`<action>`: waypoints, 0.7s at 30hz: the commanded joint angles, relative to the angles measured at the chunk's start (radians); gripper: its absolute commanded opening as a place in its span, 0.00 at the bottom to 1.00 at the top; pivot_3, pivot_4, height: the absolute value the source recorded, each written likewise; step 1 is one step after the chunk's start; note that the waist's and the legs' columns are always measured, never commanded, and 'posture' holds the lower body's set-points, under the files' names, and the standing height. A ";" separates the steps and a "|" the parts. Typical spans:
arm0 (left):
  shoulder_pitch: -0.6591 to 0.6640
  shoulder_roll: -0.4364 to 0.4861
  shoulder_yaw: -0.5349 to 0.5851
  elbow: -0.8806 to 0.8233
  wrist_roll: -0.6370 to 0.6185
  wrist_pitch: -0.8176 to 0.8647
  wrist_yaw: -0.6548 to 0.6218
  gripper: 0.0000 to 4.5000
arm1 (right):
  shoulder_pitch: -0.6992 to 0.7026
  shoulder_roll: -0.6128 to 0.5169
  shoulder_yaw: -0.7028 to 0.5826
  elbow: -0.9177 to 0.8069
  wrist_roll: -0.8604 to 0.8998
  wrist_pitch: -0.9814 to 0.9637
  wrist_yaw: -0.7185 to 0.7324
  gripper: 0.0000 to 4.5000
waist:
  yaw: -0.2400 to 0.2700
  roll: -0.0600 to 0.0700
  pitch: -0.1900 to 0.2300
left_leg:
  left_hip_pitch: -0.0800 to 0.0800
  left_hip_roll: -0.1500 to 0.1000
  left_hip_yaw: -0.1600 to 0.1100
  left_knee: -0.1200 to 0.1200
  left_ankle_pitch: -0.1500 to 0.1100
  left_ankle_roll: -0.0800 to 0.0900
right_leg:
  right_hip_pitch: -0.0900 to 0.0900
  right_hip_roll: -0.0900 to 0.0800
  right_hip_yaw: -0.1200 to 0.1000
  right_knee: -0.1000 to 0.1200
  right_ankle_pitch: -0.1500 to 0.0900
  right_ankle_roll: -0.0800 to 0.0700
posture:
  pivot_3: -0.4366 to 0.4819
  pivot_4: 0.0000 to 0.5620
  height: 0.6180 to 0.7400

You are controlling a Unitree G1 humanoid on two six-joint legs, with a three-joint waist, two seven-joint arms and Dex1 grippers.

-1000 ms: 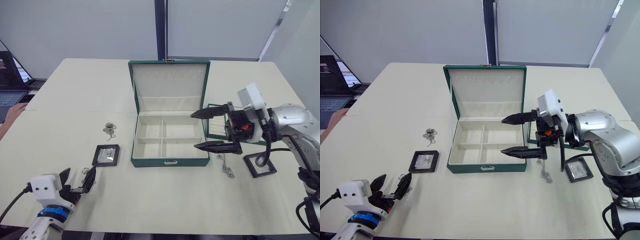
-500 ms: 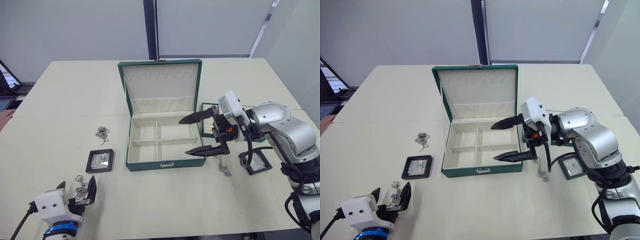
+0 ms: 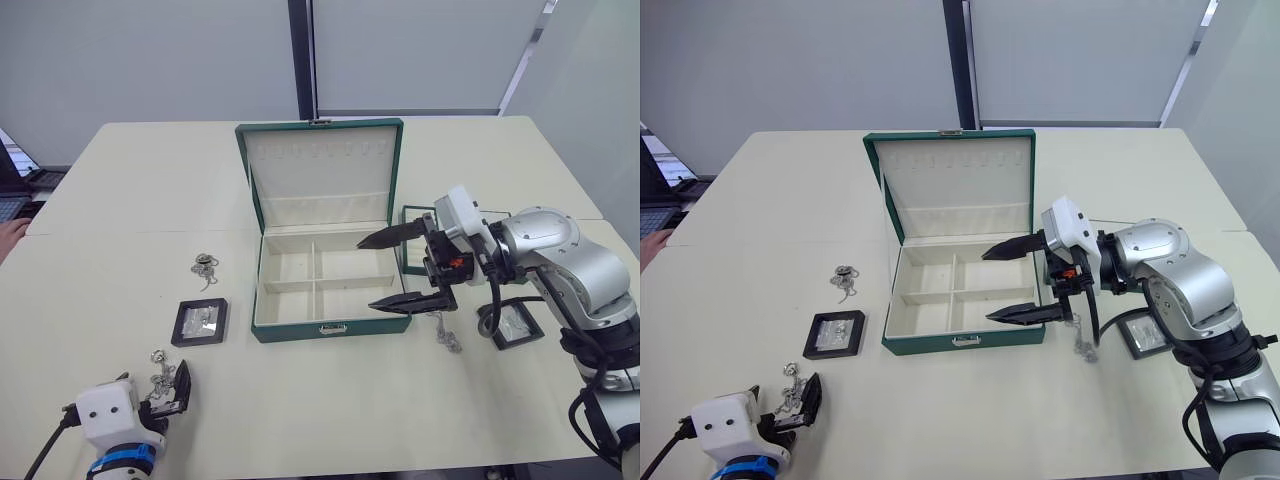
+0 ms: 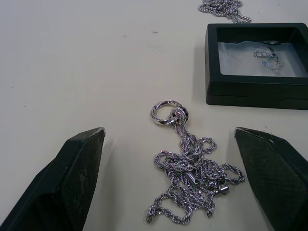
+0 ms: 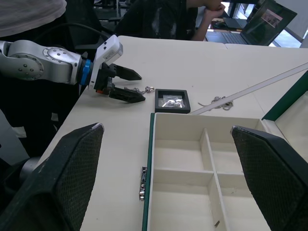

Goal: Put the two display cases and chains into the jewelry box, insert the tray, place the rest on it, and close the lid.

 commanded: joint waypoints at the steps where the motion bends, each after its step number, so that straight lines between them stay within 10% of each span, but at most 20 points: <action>1: 0.025 0.016 -0.025 0.039 0.017 0.012 -0.012 0.99 | -0.004 -0.004 -0.033 -0.041 0.014 -0.001 -0.006 1.00 | 0.000 0.001 0.000 | 0.000 0.000 0.000 0.000 0.000 0.000 | 0.000 0.000 0.000 0.000 0.000 0.000 | 0.48 0.27 1.00; 21: 0.027 0.031 -0.050 0.128 -0.069 0.030 -0.042 0.99 | -0.025 0.002 -0.034 -0.036 0.012 0.001 -0.015 1.00 | 0.002 0.009 -0.005 | 0.001 0.000 0.000 0.000 0.000 0.000 | 0.000 -0.001 0.000 0.001 0.000 0.000 | 0.48 0.27 1.00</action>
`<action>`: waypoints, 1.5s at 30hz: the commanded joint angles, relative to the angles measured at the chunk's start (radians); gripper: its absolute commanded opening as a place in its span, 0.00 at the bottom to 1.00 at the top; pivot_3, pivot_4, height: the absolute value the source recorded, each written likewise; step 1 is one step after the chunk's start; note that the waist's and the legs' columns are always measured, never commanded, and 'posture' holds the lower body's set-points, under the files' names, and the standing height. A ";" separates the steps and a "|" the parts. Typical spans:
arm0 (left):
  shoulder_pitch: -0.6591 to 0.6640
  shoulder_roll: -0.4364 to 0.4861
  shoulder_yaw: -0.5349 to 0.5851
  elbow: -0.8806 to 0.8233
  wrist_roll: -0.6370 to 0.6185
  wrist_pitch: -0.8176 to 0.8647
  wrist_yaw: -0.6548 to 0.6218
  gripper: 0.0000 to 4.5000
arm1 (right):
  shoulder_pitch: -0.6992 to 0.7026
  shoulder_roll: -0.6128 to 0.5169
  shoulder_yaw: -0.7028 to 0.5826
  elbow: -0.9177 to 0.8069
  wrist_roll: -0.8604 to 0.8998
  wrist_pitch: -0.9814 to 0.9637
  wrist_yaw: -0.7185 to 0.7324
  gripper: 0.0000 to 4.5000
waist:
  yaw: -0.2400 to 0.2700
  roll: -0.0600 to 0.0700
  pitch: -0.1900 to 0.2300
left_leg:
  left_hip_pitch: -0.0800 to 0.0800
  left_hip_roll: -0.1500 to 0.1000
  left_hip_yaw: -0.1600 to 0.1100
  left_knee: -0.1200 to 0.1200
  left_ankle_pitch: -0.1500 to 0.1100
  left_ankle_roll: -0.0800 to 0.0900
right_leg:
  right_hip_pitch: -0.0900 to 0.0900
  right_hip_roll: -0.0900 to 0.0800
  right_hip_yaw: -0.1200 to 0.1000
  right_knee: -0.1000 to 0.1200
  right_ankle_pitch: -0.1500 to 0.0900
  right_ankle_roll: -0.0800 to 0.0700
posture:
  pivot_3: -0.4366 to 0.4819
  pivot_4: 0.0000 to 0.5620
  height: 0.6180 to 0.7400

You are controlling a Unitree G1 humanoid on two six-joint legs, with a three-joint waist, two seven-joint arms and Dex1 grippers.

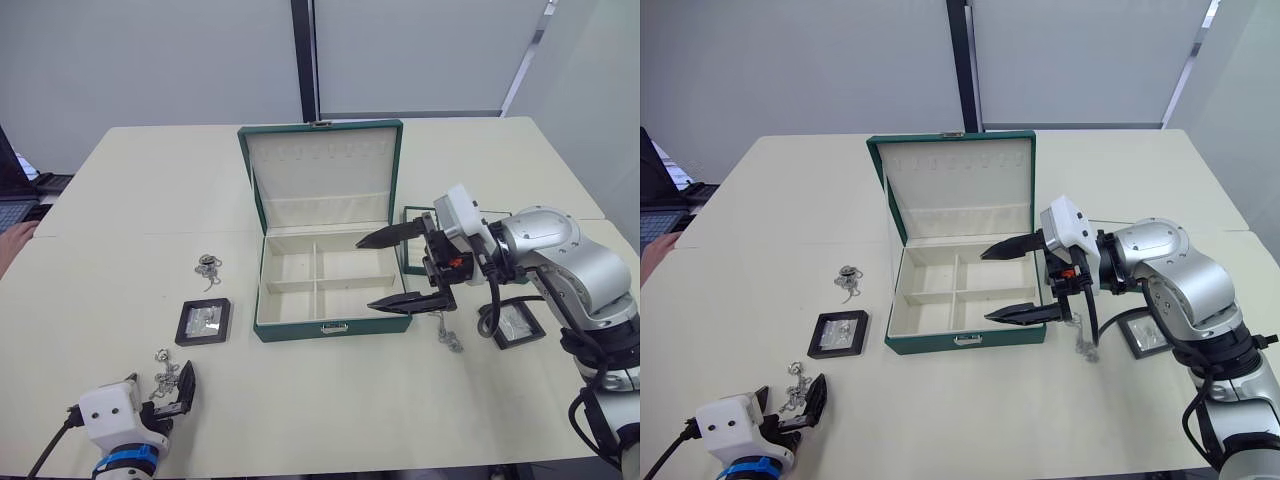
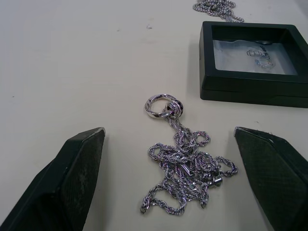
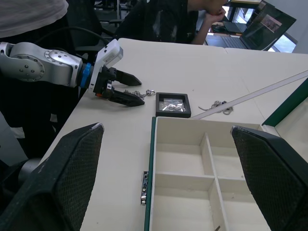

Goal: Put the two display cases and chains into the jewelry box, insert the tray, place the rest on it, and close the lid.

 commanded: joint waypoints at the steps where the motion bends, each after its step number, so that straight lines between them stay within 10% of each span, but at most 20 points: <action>1: 0.026 0.005 -0.030 0.067 0.004 0.047 -0.013 0.99 | -0.022 0.001 -0.033 -0.025 0.011 -0.002 -0.004 1.00 | 0.001 0.000 0.000 | 0.000 0.000 0.000 0.000 0.000 0.000 | 0.000 0.000 0.000 0.000 0.000 0.000 | 0.48 0.27 1.00; 7: 0.017 0.014 -0.035 0.085 -0.010 0.053 -0.011 0.86 | -0.024 -0.002 -0.035 -0.023 0.014 -0.002 -0.004 1.00 | 0.001 0.002 -0.001 | 0.001 -0.001 0.000 0.001 0.000 0.000 | 0.000 0.000 0.000 0.002 0.000 0.000 | 0.48 0.27 1.00; 21: -0.016 0.022 -0.028 0.121 -0.025 0.062 -0.003 0.02 | -0.030 -0.004 -0.038 -0.013 0.014 -0.006 -0.001 1.00 | 0.004 0.014 -0.008 | 0.002 -0.001 0.000 0.001 0.000 0.000 | 0.000 0.000 0.000 0.003 0.000 0.000 | 0.48 0.27 1.00; 35: -0.058 0.008 0.083 -0.067 -0.207 0.028 0.050 0.02 | -0.032 0.009 -0.059 -0.004 0.025 -0.005 -0.009 1.00 | 0.004 0.011 -0.005 | 0.001 0.000 -0.001 0.000 0.000 0.000 | -0.001 0.001 0.000 0.003 0.000 0.000 | 0.48 0.27 1.00; 45: -0.206 0.199 0.185 -0.286 -0.418 0.206 0.131 0.02 | -0.060 0.038 -0.063 0.059 0.002 -0.039 0.003 1.00 | 0.024 -0.002 0.003 | -0.001 0.001 -0.004 0.000 0.001 -0.002 | -0.001 0.002 -0.006 0.004 0.000 -0.001 | 0.48 0.27 1.00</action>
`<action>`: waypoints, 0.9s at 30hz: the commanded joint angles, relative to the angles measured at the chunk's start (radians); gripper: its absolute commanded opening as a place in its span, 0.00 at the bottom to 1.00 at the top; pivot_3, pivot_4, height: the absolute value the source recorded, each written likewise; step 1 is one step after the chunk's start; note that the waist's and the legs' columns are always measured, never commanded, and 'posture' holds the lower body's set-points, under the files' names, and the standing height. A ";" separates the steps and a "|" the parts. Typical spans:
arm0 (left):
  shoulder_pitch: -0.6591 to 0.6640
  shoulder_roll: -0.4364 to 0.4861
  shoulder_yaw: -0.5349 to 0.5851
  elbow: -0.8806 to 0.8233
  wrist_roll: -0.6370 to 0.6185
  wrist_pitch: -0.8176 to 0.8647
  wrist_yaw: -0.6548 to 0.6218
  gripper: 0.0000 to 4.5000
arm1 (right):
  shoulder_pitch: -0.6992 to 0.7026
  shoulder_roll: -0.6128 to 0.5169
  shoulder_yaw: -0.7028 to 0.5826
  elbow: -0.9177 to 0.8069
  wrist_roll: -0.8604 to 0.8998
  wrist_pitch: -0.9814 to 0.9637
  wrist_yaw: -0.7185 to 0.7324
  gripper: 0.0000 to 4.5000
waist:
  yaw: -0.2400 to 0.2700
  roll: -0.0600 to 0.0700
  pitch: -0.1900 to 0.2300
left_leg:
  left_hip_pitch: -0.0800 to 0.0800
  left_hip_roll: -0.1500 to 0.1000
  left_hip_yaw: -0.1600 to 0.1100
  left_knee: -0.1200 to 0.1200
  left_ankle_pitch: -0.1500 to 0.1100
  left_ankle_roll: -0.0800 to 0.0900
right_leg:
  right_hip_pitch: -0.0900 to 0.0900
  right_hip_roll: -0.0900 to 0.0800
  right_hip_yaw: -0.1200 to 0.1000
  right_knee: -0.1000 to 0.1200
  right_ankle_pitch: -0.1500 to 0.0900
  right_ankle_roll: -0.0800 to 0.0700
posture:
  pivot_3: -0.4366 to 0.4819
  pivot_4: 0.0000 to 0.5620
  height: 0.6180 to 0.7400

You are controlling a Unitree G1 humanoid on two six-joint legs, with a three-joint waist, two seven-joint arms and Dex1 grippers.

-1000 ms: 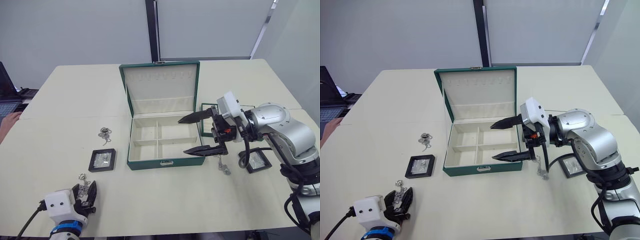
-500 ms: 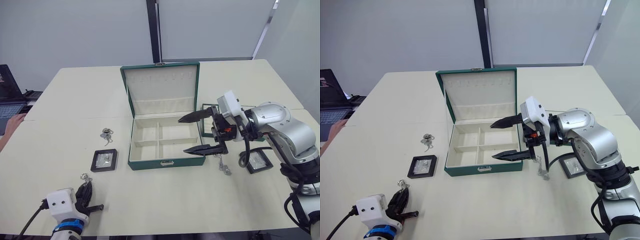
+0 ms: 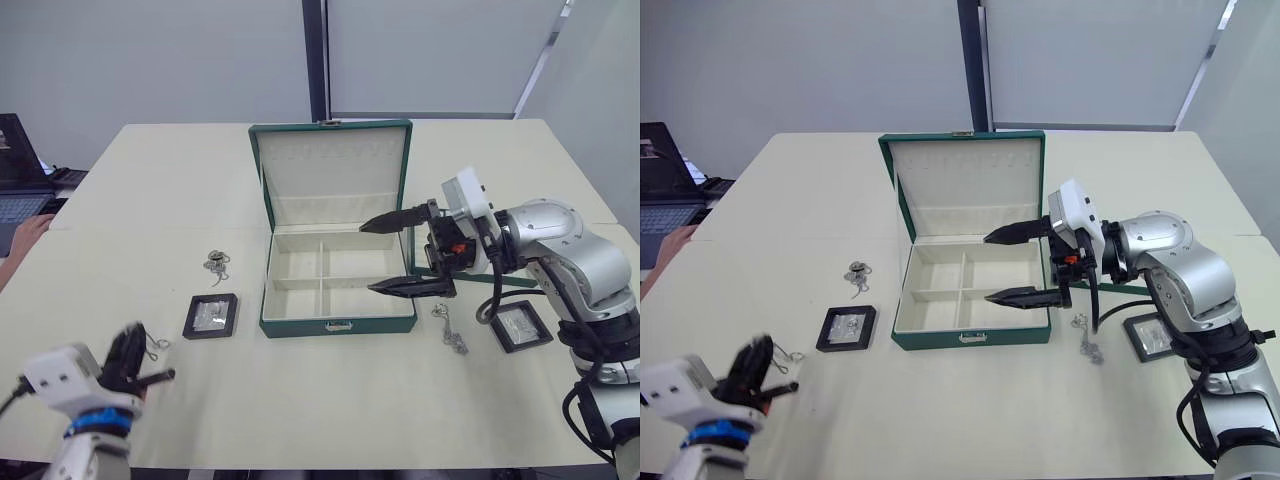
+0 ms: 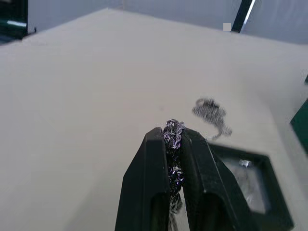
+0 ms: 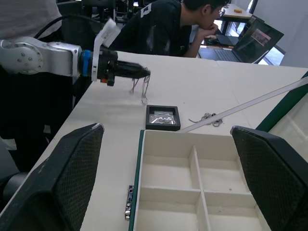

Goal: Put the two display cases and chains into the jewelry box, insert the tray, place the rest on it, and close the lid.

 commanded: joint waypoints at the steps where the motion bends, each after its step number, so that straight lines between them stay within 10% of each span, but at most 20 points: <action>1: -0.020 0.062 0.020 -0.083 -0.070 0.061 -0.002 0.02 | -0.019 0.002 -0.029 -0.006 0.000 -0.028 0.007 1.00 | 0.000 -0.002 0.000 | 0.000 0.000 0.000 0.001 0.001 -0.002 | 0.001 0.000 0.000 0.000 0.000 0.000 | 0.48 0.27 1.00; 11: -0.183 0.248 0.044 -0.078 -0.238 0.177 -0.041 0.02 | 0.006 -0.005 -0.052 -0.008 -0.006 -0.038 -0.020 1.00 | -0.001 -0.004 0.001 | 0.001 -0.001 0.000 0.001 0.001 -0.002 | 0.001 -0.001 0.000 0.000 0.000 0.000 | 0.48 0.27 1.00; 27: -0.725 0.621 -0.226 0.232 -0.349 0.406 -0.471 0.02 | 0.031 -0.001 -0.124 -0.077 0.025 0.034 -0.171 1.00 | -0.004 -0.004 0.003 | 0.000 -0.001 0.001 0.001 0.004 -0.007 | 0.000 0.002 0.000 0.001 0.000 0.000 | 0.48 0.27 1.00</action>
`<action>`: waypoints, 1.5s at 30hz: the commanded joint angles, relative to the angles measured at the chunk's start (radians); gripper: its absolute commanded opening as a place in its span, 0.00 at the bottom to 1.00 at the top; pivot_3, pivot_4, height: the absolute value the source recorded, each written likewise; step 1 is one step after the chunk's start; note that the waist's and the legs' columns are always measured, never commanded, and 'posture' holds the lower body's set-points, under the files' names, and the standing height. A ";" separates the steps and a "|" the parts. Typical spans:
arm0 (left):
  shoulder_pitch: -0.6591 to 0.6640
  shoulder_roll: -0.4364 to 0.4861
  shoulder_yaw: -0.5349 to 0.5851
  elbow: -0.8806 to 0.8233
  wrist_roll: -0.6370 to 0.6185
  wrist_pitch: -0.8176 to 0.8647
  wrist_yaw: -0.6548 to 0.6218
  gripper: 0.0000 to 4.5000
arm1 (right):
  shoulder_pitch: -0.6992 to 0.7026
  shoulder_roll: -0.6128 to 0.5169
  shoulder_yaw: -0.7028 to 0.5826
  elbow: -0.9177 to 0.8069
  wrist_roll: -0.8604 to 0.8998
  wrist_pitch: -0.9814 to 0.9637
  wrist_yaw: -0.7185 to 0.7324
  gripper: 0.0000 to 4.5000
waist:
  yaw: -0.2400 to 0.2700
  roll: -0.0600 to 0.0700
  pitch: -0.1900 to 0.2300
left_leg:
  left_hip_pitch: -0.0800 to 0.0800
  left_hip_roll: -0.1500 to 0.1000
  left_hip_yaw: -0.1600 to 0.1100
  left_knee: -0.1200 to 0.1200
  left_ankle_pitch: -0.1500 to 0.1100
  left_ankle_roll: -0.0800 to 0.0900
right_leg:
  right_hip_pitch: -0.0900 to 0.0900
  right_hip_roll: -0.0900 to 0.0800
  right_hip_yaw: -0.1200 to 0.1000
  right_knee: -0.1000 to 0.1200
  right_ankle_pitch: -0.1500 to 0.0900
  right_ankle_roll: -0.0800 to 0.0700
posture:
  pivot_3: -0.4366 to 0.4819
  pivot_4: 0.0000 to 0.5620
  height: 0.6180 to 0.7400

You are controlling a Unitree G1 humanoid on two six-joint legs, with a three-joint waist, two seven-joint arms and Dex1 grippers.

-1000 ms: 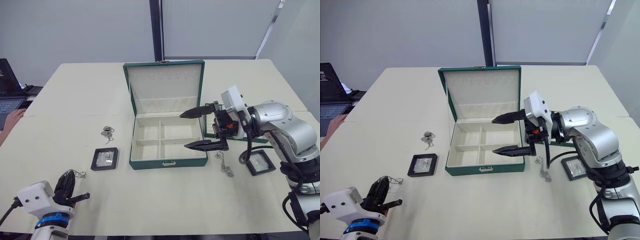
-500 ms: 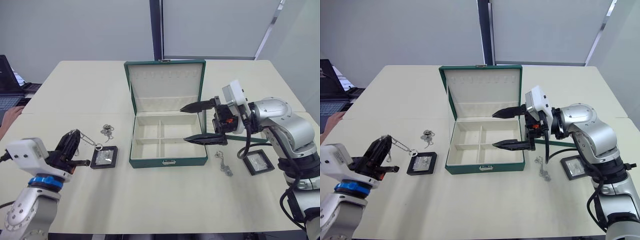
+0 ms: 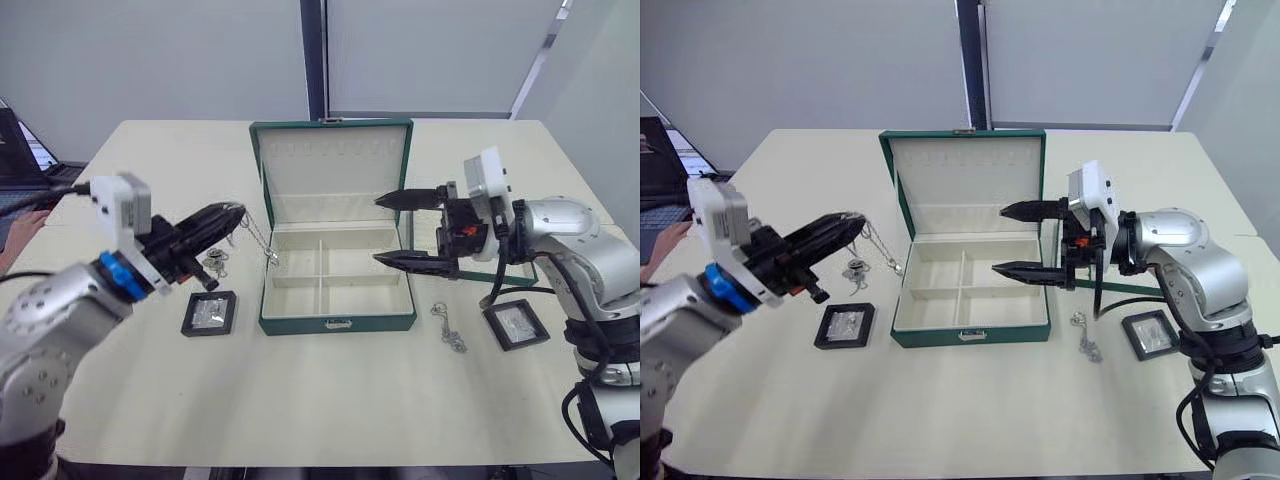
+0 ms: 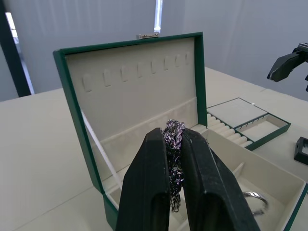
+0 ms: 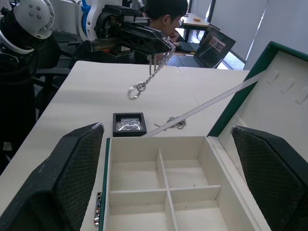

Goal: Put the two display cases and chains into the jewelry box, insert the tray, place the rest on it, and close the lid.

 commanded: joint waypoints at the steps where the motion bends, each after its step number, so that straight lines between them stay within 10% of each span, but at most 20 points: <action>1: -0.121 0.021 -0.109 0.115 0.051 0.028 -0.113 0.02 | 0.000 0.000 -0.035 -0.060 0.007 0.018 -0.058 1.00 | -0.001 0.000 0.000 | 0.000 0.000 0.000 0.000 0.000 0.000 | 0.000 0.000 0.000 0.000 0.000 0.000 | 0.48 0.27 1.00; 19: -0.403 -0.065 -0.370 0.553 0.423 -0.095 -0.482 0.02 | 0.075 0.029 -0.035 -0.215 0.005 0.082 -0.246 1.00 | -0.016 0.000 0.000 | -0.002 0.000 0.000 0.000 0.000 0.000 | -0.004 0.001 0.000 0.001 0.000 0.000 | 0.48 0.27 1.00; 45: -0.408 -0.179 -0.384 0.624 0.600 -0.177 -0.526 0.02 | 0.125 0.021 -0.034 -0.280 0.039 0.118 -0.293 1.00 | -0.022 0.000 0.000 | -0.002 0.000 -0.001 0.001 0.000 0.000 | -0.004 0.001 0.000 0.002 0.000 0.000 | 0.48 0.27 1.00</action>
